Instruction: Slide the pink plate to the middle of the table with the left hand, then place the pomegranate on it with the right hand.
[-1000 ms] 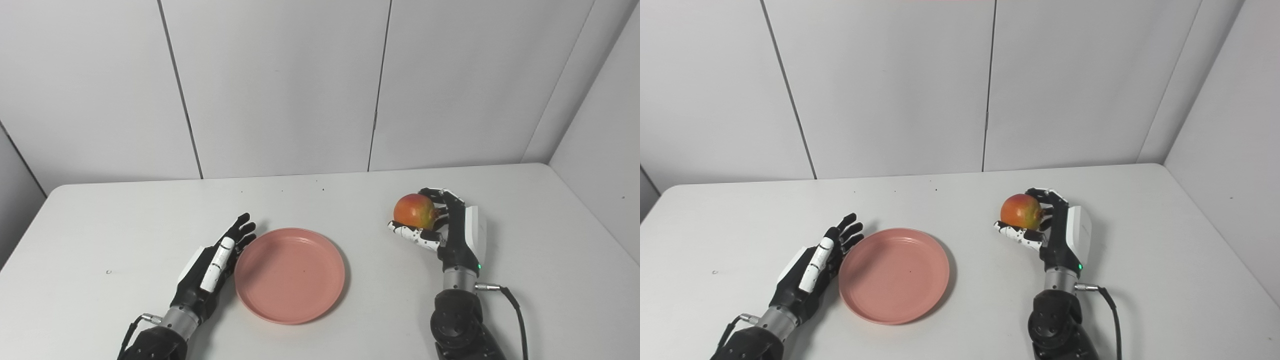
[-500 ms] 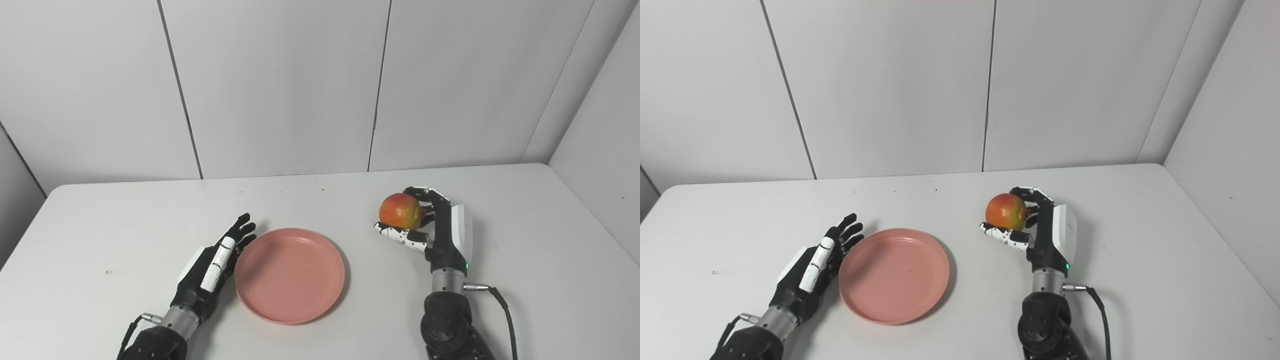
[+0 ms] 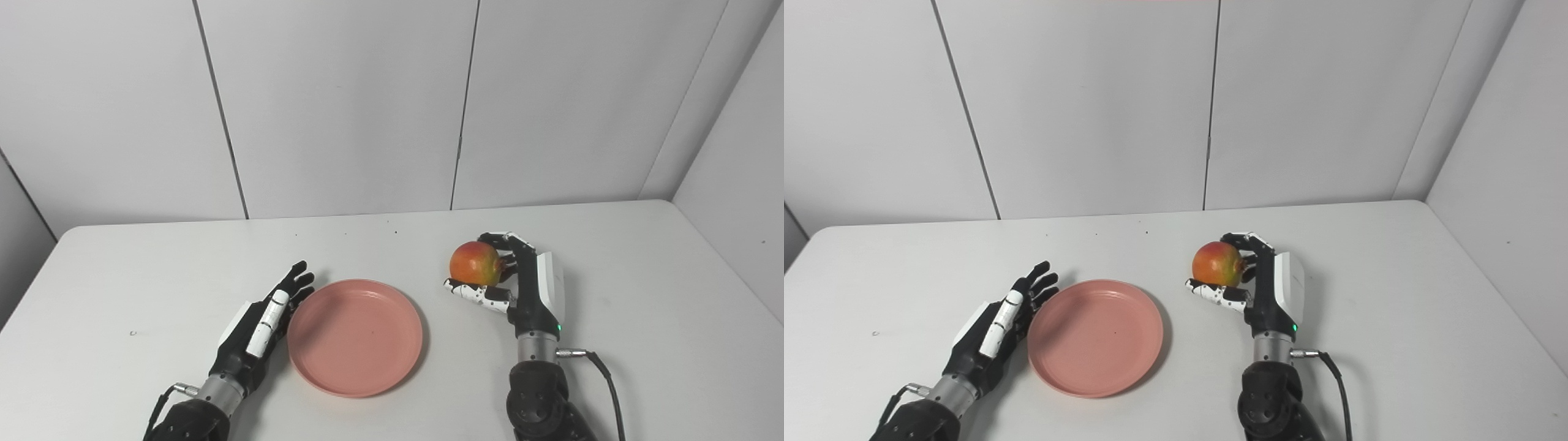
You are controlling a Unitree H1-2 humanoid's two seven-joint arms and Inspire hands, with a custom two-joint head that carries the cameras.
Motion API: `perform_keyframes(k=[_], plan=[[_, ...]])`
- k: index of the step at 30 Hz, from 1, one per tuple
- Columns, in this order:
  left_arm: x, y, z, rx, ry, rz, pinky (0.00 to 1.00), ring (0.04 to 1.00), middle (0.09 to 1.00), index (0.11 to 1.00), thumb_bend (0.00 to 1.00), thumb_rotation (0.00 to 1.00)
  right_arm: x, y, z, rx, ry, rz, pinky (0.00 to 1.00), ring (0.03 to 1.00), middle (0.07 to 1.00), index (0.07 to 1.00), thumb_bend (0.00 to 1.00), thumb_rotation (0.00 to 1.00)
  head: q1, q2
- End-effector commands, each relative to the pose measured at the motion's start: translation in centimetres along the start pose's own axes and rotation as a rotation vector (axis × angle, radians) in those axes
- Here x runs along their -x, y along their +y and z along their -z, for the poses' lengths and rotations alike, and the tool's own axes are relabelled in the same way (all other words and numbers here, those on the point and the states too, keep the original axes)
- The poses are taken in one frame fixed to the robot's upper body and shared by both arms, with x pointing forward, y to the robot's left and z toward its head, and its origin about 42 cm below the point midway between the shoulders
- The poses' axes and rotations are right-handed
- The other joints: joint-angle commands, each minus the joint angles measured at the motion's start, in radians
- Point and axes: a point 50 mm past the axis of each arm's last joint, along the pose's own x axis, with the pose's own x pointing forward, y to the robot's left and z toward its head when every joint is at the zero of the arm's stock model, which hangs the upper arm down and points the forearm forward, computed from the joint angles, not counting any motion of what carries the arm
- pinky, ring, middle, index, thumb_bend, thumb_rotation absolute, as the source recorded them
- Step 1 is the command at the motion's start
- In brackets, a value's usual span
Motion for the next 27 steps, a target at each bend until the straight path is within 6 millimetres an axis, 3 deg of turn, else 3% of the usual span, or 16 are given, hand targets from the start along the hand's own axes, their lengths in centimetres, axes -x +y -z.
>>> perform_keyframes(k=[1, 19, 27], plan=[[-0.2, 0.1, -0.8, -0.033, -0.02, 0.009, 0.92, 0.941, 0.955, 0.96, 0.52, 1.0, -1.2, -0.3, -2.6, -0.039, -0.129, 0.026, 0.36, 0.404, 0.495, 0.533, 0.51, 0.0, 0.001, 0.0], [-0.3, 0.0, -0.9, -0.018, -0.025, 0.014, 0.93, 0.942, 0.956, 0.962, 0.52, 1.0, -1.1, 0.8, -4.9, -0.03, -0.185, -0.003, 0.32, 0.385, 0.472, 0.547, 0.51, 0.0, 0.0, 0.002], [-0.3, -0.1, -1.0, -0.024, -0.02, 0.012, 0.92, 0.94, 0.954, 0.958, 0.53, 1.0, -0.9, 1.4, -5.9, -0.048, -0.211, -0.028, 0.35, 0.398, 0.475, 0.544, 0.51, 0.0, 0.002, 0.005]])
